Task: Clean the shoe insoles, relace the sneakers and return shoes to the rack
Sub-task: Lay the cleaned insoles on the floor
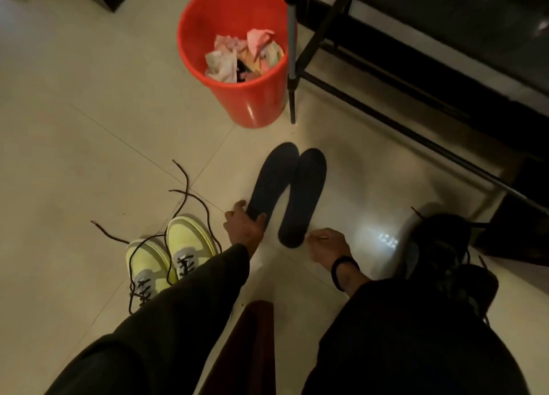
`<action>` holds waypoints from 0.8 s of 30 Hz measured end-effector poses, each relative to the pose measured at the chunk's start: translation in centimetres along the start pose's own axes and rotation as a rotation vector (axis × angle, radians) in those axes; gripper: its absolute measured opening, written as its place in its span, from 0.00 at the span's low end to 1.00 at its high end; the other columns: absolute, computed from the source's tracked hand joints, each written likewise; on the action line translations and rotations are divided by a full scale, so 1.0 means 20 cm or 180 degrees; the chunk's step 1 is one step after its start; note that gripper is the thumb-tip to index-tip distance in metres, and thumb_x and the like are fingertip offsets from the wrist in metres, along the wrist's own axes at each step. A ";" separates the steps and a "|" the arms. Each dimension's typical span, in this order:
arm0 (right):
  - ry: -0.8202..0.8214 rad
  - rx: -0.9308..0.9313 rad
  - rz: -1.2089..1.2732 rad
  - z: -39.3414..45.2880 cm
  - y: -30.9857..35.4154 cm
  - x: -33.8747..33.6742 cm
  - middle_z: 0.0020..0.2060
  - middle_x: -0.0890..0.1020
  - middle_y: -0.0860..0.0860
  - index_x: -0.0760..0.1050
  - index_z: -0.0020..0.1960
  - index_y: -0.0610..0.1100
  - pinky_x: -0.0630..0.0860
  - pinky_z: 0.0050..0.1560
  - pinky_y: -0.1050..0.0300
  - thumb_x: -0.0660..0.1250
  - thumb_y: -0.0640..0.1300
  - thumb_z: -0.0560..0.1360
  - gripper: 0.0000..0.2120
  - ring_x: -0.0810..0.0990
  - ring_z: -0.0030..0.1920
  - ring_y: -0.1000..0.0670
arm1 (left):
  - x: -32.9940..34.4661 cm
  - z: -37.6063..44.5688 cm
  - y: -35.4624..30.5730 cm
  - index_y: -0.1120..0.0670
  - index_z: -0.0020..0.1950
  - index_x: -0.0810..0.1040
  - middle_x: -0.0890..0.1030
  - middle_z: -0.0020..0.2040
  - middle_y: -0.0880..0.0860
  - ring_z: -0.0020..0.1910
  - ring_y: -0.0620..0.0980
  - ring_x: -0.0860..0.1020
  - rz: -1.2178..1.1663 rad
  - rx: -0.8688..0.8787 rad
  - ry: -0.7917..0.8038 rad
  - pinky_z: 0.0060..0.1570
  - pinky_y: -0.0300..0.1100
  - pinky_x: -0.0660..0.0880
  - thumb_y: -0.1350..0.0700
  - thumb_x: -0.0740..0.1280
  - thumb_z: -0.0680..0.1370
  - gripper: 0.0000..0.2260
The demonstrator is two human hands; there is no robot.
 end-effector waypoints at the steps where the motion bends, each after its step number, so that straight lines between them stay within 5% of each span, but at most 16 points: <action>1: 0.0038 -0.0007 -0.0033 0.01 0.02 0.02 0.47 0.85 0.50 0.80 0.46 0.52 0.82 0.55 0.44 0.72 0.56 0.72 0.09 0.84 0.49 0.43 | 0.03 0.02 -0.01 0.48 0.73 0.67 0.70 0.68 0.54 0.66 0.57 0.72 -0.0049 0.0005 0.0082 0.66 0.57 0.74 0.49 0.75 0.75 0.29; 4: -0.0037 -0.0092 -0.0393 0.06 0.06 0.06 0.53 0.83 0.48 0.78 0.60 0.49 0.81 0.57 0.47 0.72 0.56 0.74 0.18 0.83 0.53 0.43 | 0.13 0.05 -0.01 0.44 0.64 0.69 0.77 0.61 0.54 0.55 0.55 0.81 -0.0223 -0.0041 0.0318 0.53 0.54 0.83 0.57 0.76 0.73 0.25; 7: -0.0343 -0.0118 -0.0453 0.07 0.07 0.02 0.54 0.84 0.47 0.78 0.64 0.46 0.80 0.59 0.49 0.74 0.51 0.74 0.20 0.82 0.55 0.43 | 0.17 0.02 -0.06 0.48 0.55 0.72 0.79 0.56 0.53 0.53 0.53 0.81 -0.0361 -0.0197 0.0381 0.52 0.50 0.83 0.60 0.75 0.74 0.17; 9: -0.0340 0.0022 -0.0435 0.09 0.05 0.00 0.53 0.84 0.47 0.80 0.61 0.45 0.80 0.58 0.51 0.76 0.47 0.73 0.18 0.83 0.55 0.44 | 0.20 0.02 -0.07 0.53 0.53 0.77 0.81 0.53 0.53 0.49 0.50 0.81 -0.0328 -0.0332 0.0687 0.46 0.43 0.82 0.60 0.74 0.76 0.09; 13: -0.0093 0.0357 -0.0190 0.08 -0.03 -0.05 0.47 0.86 0.44 0.81 0.43 0.45 0.82 0.56 0.45 0.77 0.42 0.70 0.06 0.85 0.48 0.43 | 0.18 -0.03 -0.06 0.56 0.61 0.78 0.80 0.53 0.53 0.45 0.47 0.79 -0.0422 -0.0481 0.1126 0.37 0.38 0.78 0.60 0.71 0.79 0.12; 17: 0.0253 0.0388 -0.0103 -0.04 -0.02 -0.13 0.37 0.84 0.44 0.80 0.45 0.41 0.83 0.53 0.43 0.75 0.39 0.73 0.04 0.84 0.37 0.46 | 0.10 -0.15 -0.09 0.53 0.60 0.76 0.79 0.58 0.56 0.48 0.51 0.83 -0.0761 -0.0381 0.1290 0.35 0.39 0.81 0.60 0.71 0.79 0.11; 24: 0.0666 -0.0166 -0.0543 -0.31 0.23 -0.45 0.47 0.86 0.42 0.81 0.48 0.41 0.79 0.60 0.42 0.75 0.47 0.73 0.10 0.84 0.52 0.42 | -0.26 -0.40 -0.40 0.59 0.60 0.81 0.85 0.52 0.57 0.47 0.51 0.85 -0.0866 0.0385 0.1404 0.41 0.42 0.82 0.53 0.75 0.77 0.15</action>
Point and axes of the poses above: each hand's wrist, its own z-axis towards the middle knuckle, its own x-axis out of the palm, y = z × x, the point moved 3 cm from there along z, towards the middle knuckle
